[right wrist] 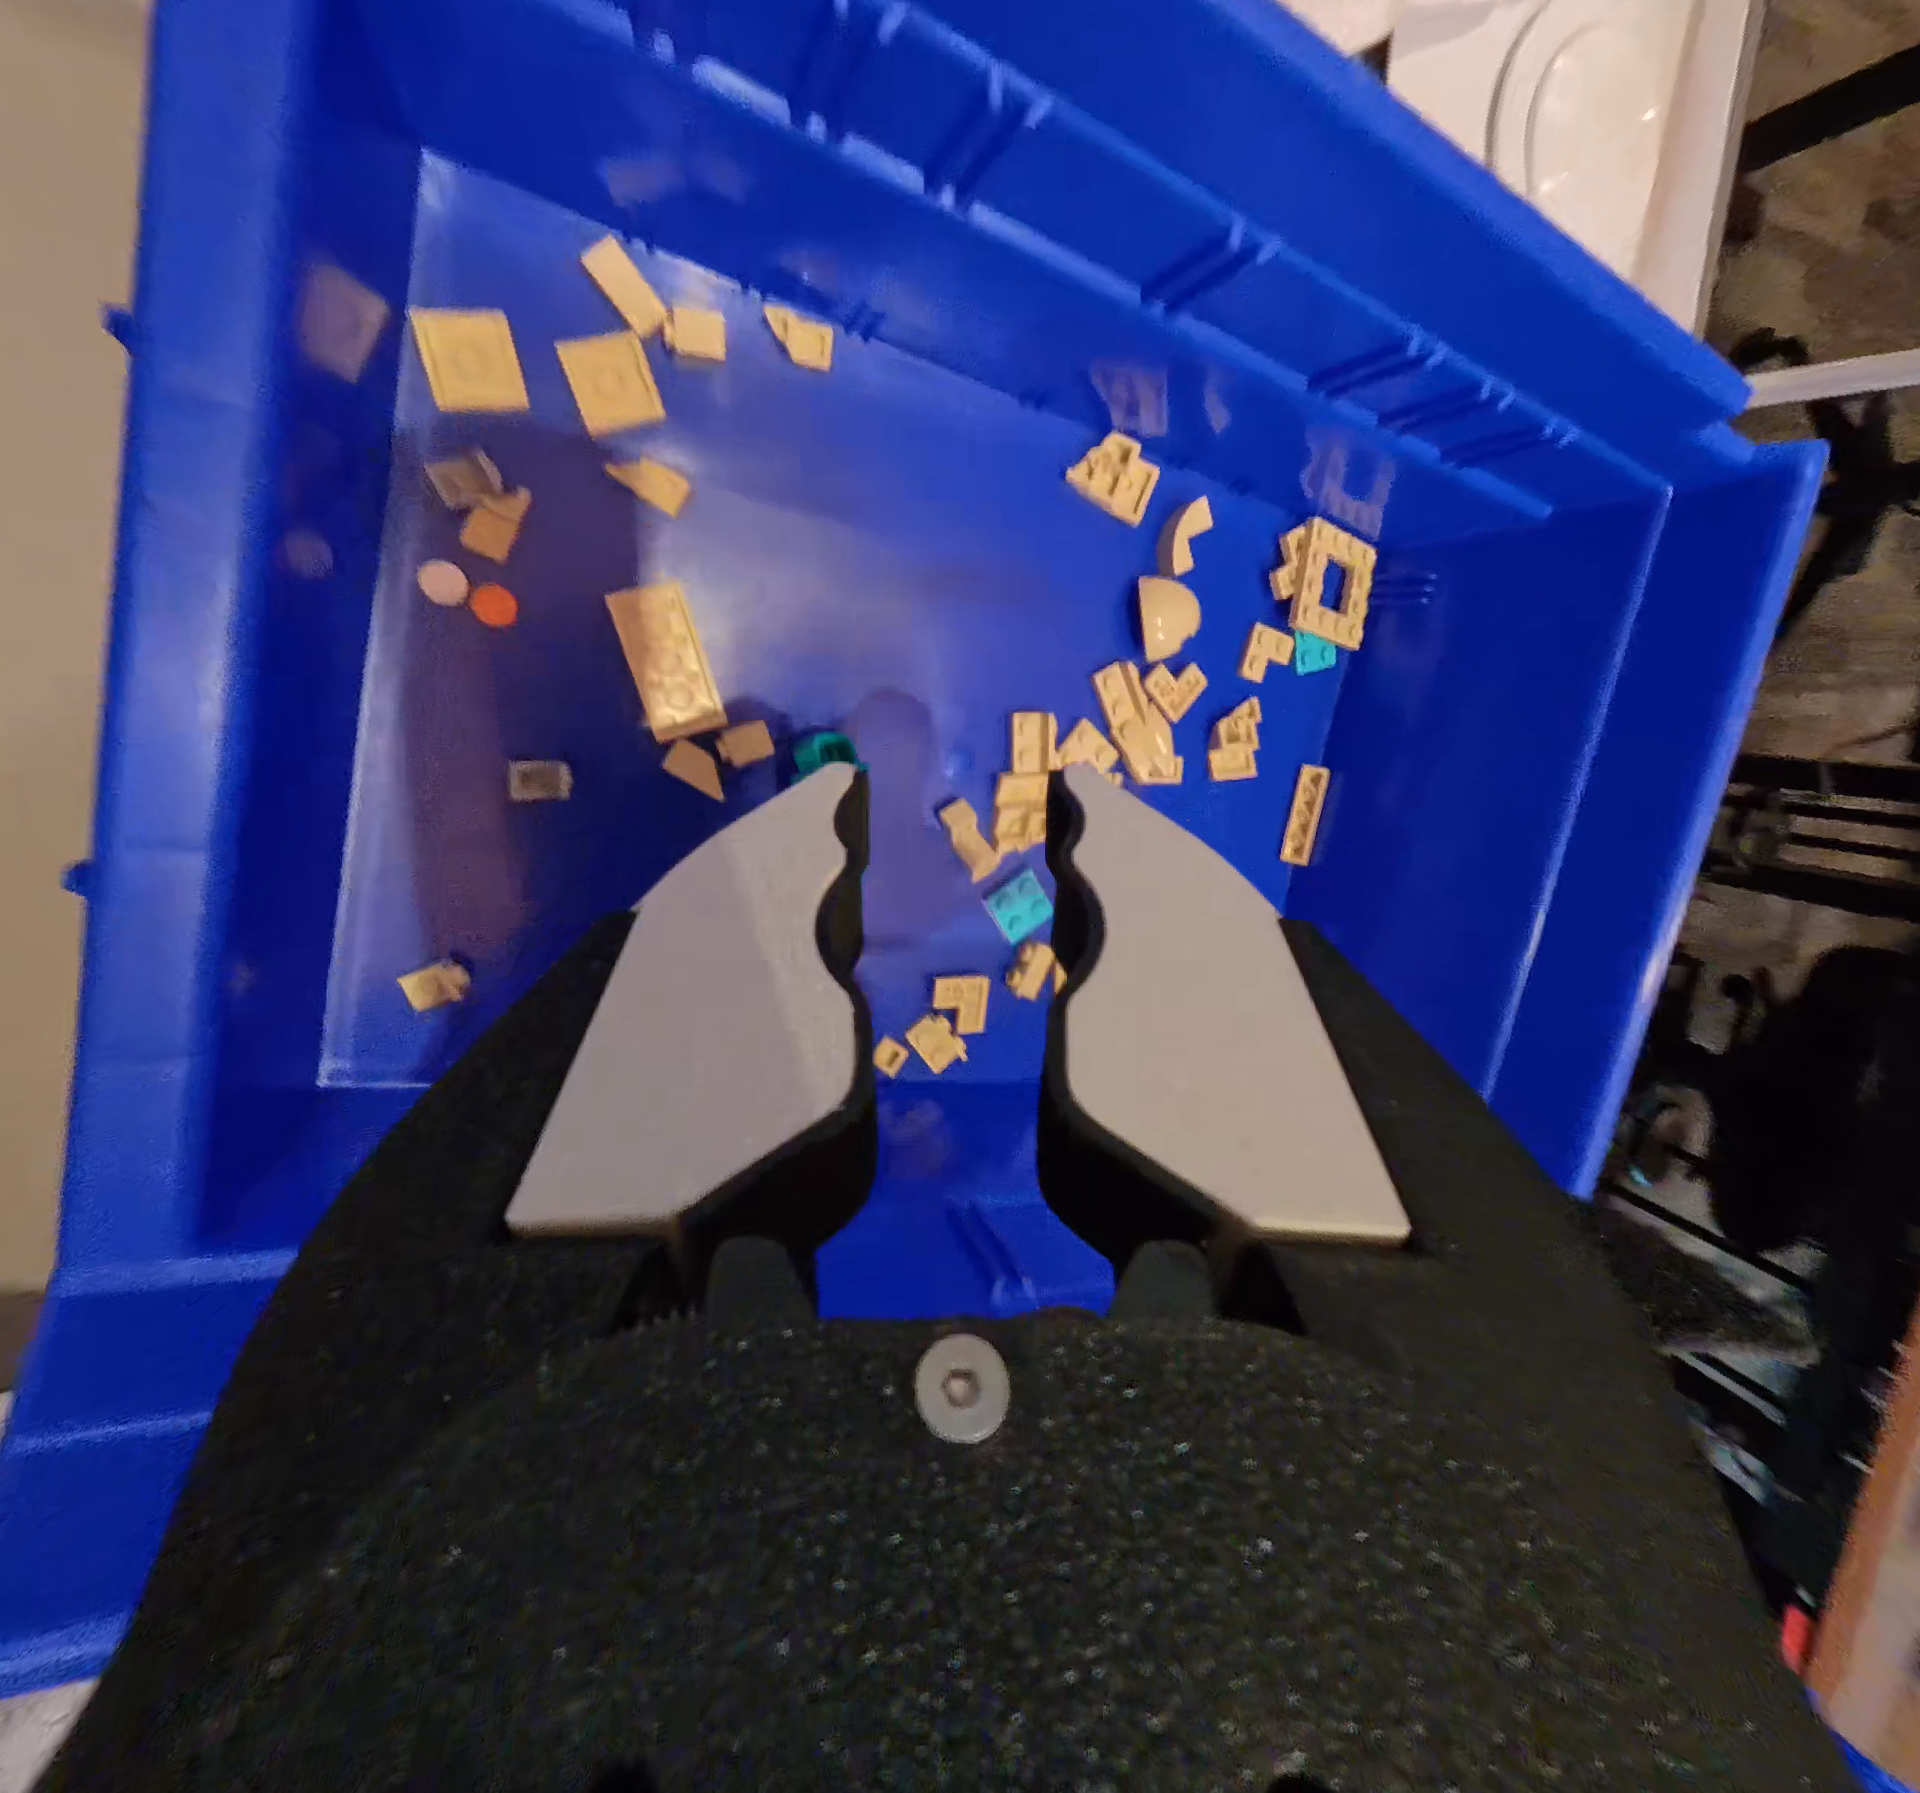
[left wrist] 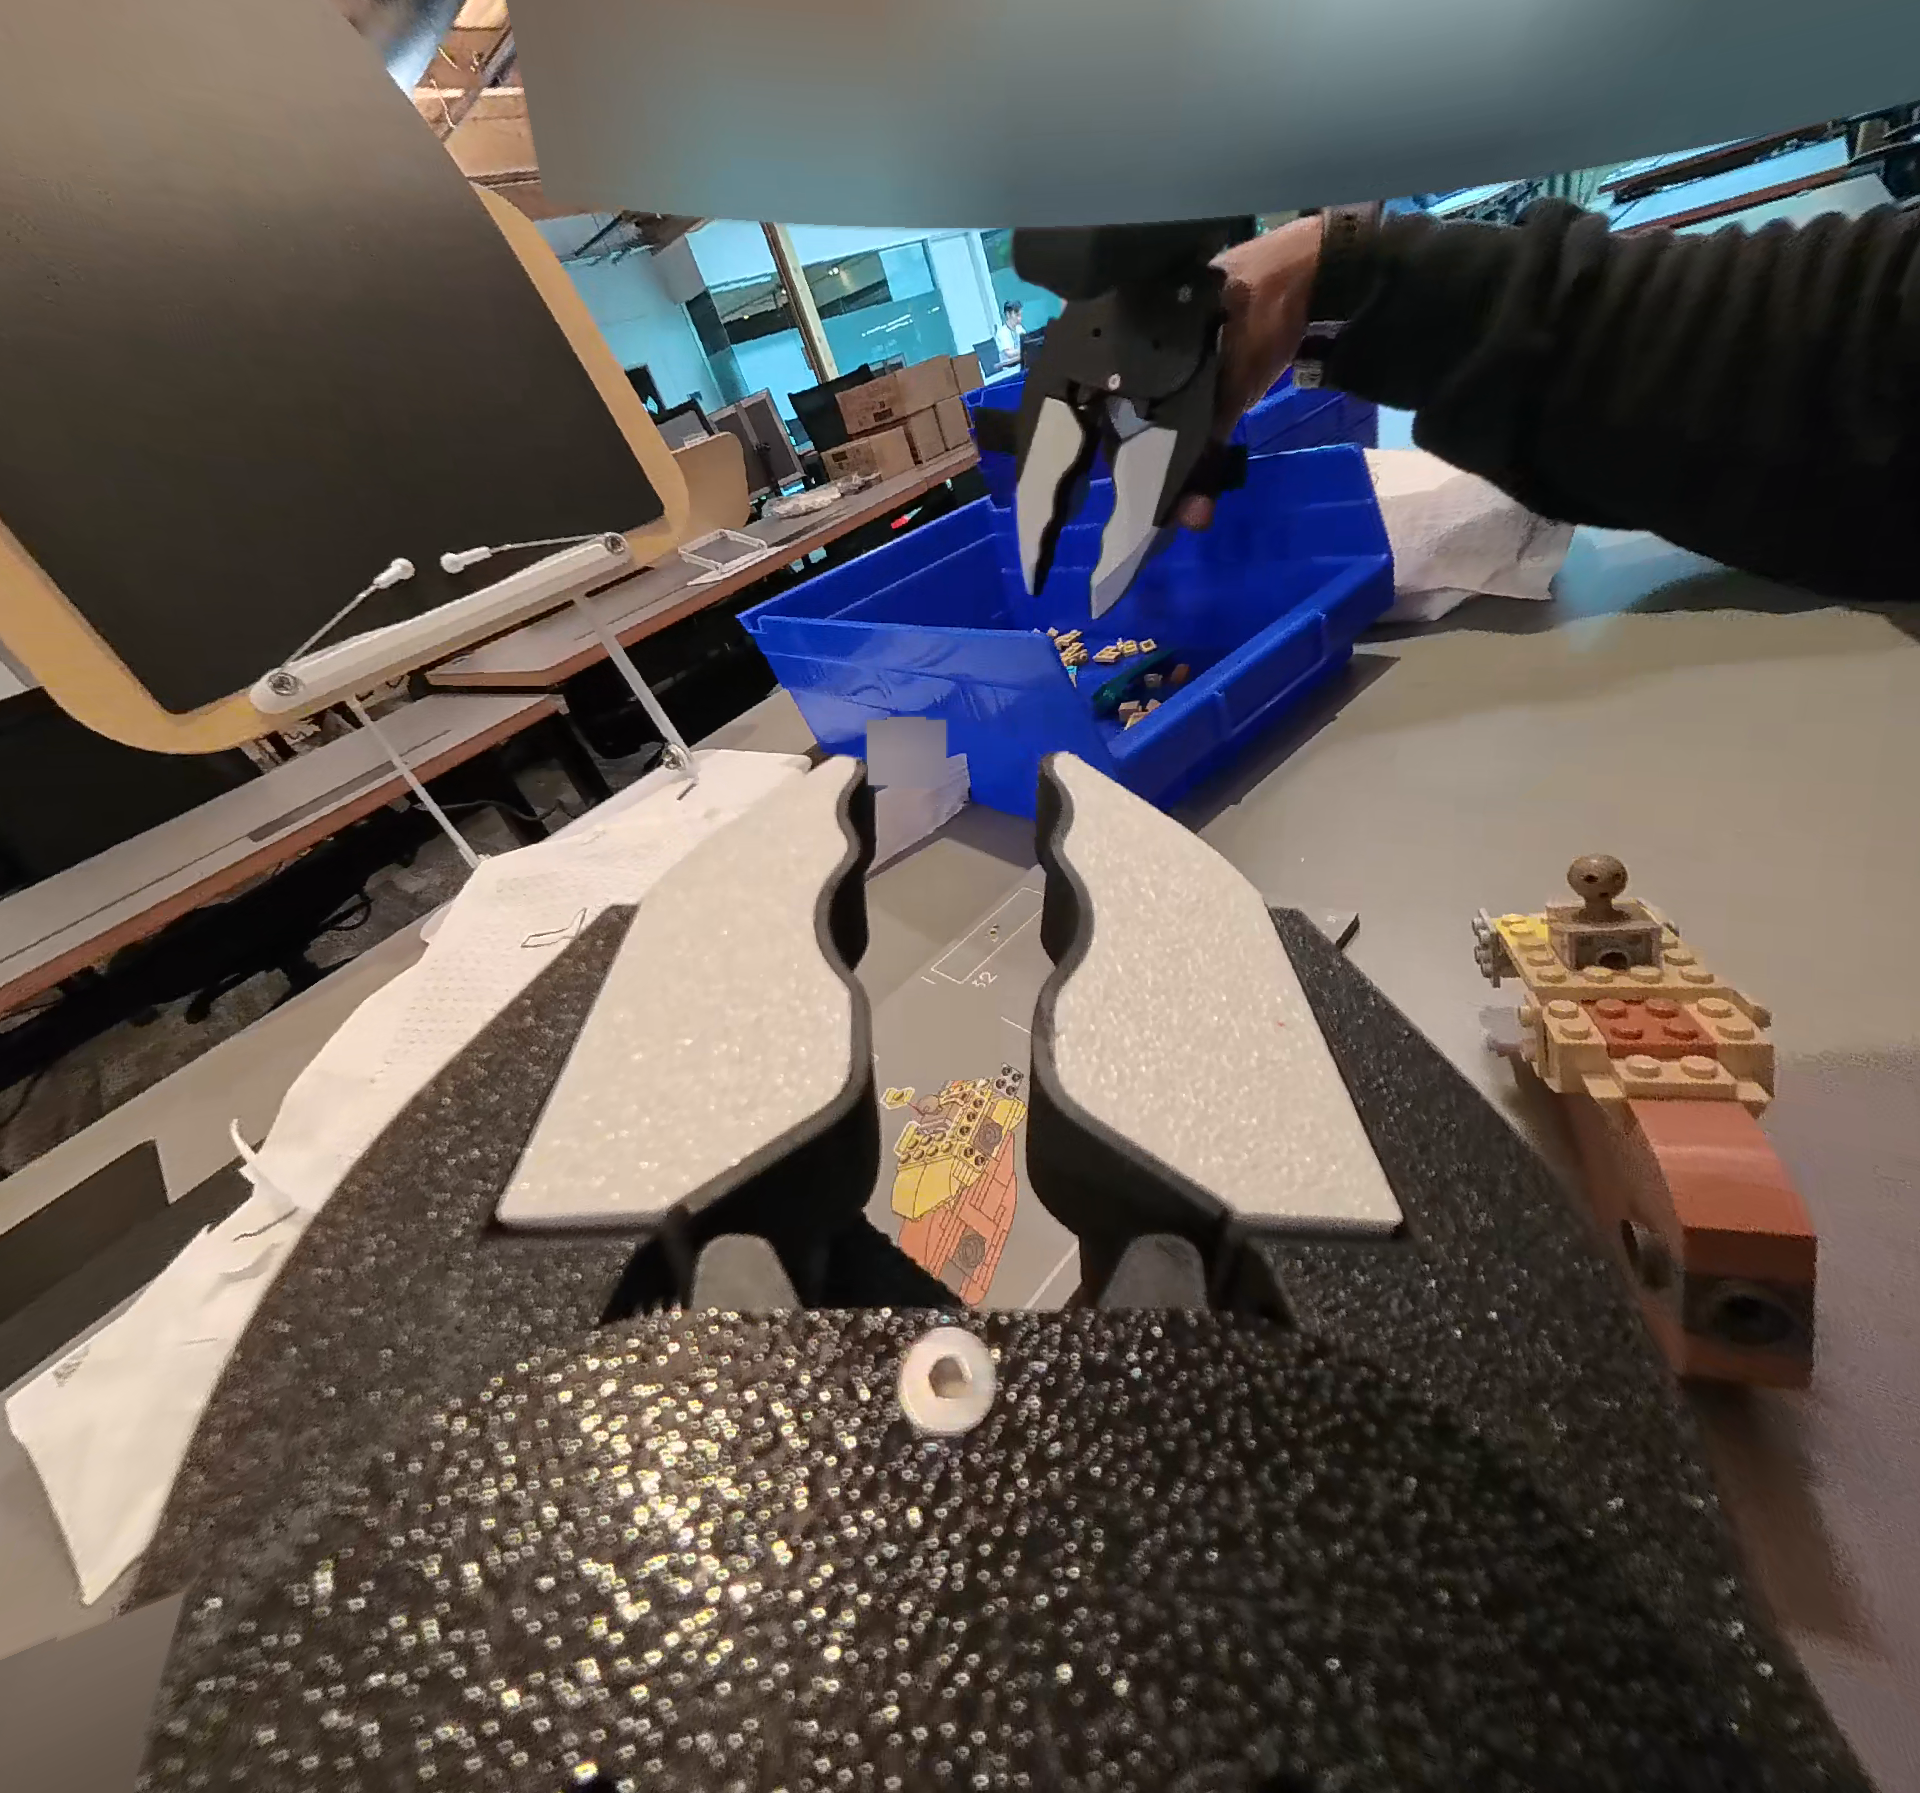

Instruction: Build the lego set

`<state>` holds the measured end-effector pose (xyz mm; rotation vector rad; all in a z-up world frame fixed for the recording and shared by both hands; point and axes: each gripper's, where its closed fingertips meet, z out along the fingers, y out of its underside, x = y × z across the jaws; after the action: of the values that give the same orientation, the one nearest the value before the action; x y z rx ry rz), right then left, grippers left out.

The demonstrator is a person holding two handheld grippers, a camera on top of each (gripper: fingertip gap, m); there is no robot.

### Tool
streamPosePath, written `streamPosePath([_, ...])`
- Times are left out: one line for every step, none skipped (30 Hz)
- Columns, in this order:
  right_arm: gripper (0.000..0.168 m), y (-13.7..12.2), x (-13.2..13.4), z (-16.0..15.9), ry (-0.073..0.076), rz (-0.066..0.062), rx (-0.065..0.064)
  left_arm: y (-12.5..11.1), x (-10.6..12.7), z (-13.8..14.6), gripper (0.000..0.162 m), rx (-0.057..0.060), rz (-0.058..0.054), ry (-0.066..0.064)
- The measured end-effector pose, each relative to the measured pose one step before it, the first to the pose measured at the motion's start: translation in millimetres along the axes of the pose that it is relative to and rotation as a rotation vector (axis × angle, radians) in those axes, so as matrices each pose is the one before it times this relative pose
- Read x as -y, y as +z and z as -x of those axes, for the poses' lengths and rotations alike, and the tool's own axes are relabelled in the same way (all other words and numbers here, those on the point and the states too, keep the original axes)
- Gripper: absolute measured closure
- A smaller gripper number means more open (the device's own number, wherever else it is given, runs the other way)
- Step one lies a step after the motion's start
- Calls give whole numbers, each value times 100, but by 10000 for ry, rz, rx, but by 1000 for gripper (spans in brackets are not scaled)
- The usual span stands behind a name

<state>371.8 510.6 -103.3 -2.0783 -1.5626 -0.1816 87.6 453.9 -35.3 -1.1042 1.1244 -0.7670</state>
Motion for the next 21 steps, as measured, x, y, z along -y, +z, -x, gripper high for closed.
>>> streamPosePath([136,-14,-245,76,-93,66,-131,6,43,-11,133,7,-19,53])
streamPosePath([136,45,-80,340,-56,-55,25,4,-19,23,134,16,3,29])
streamPosePath([136,71,-143,401,-121,-30,29,31,-87,41,134,13,32,-13])
streamPosePath([136,0,-364,121,-200,148,-161,14,-102,36,134,-1,28,-41])
streamPosePath([136,-86,-345,230,-94,148,-76,-2,-97,47,134,0,4,-61])
streamPosePath([136,-152,-221,444,-4,89,82,-21,-64,54,134,3,-8,-77])
streamPosePath([136,-230,-27,313,29,-8,-34,-13,-73,44,134,-8,-2,-81])
streamPosePath([136,-292,14,315,16,-10,-65,-13,-80,51,134,6,17,-67])
streamPosePath([136,-307,-49,388,-23,64,-46,-8,-65,43,134,9,22,-29])
streamPosePath([136,-281,-135,240,-21,135,-163,-11,-11,36,135,12,6,13])
streamPosePath([136,-301,-231,-106,56,198,-379,-13,-15,45,135,21,4,24])
streamPosePath([136,-315,-270,-233,109,218,-434,-14,-18,26,135,15,6,9])
streamPosePath([136,-308,-219,-108,104,151,-332,-9,-7,17,135,8,3,-7])
streamPosePath([137,-276,-166,-87,121,73,-297,0,-17,-8,135,-3,4,-13])
streamPosePath([140,-191,-240,9,205,104,-183,11,-22,-6,135,-9,6,-10])
streamPosePath([140,-89,-263,166,245,113,-33,20,-32,-12,135,-10,7,-8])
streamPosePath([141,-70,-207,52,167,77,-73,10,-15,-26,135,-16,3,-12])
streamPosePath([142,-115,-123,-132,87,19,-168,22,-28,-26,135,-17,4,-15])
streamPosePath([143,-127,-79,63,-13,-13,-35,12,-47,-25,135,-12,13,-7])
streamPosePath([145,-124,-29,123,-80,-52,-12,11,-40,-10,135,3,19,13])
streamPosePath([148,-152,12,237,-167,-80,25,-8,-41,22,135,15,19,30])
